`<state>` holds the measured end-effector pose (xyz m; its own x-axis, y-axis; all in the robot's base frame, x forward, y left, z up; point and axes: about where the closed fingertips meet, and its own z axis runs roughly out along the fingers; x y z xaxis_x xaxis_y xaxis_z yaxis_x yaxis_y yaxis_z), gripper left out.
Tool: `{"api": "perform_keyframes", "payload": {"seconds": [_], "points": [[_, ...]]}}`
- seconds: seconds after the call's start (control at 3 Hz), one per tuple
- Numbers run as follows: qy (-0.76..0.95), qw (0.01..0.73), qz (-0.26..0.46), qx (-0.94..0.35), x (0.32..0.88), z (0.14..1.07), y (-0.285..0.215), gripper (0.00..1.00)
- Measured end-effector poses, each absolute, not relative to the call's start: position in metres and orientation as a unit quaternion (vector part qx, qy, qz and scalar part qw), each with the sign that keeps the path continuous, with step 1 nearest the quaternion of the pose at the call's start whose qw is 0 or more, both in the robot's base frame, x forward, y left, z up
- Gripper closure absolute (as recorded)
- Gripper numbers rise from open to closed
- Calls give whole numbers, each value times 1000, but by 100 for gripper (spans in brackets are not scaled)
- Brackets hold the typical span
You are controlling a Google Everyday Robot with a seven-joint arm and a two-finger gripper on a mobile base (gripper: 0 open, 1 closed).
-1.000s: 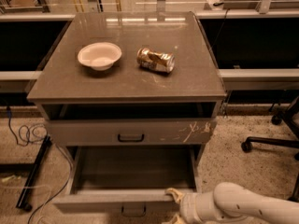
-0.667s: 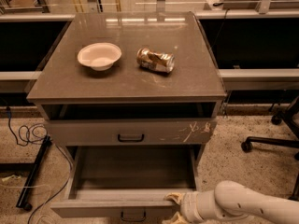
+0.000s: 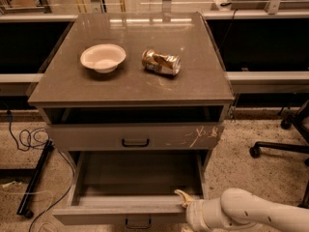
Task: Open middle drawer
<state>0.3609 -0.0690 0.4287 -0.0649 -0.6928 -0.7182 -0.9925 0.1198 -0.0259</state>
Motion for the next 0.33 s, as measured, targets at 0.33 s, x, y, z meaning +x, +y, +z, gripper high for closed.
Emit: {"api": "perform_keyframes", "payload": {"seconds": [0.33], "points": [[686, 300, 250, -615, 361, 429, -69, 0]]}}
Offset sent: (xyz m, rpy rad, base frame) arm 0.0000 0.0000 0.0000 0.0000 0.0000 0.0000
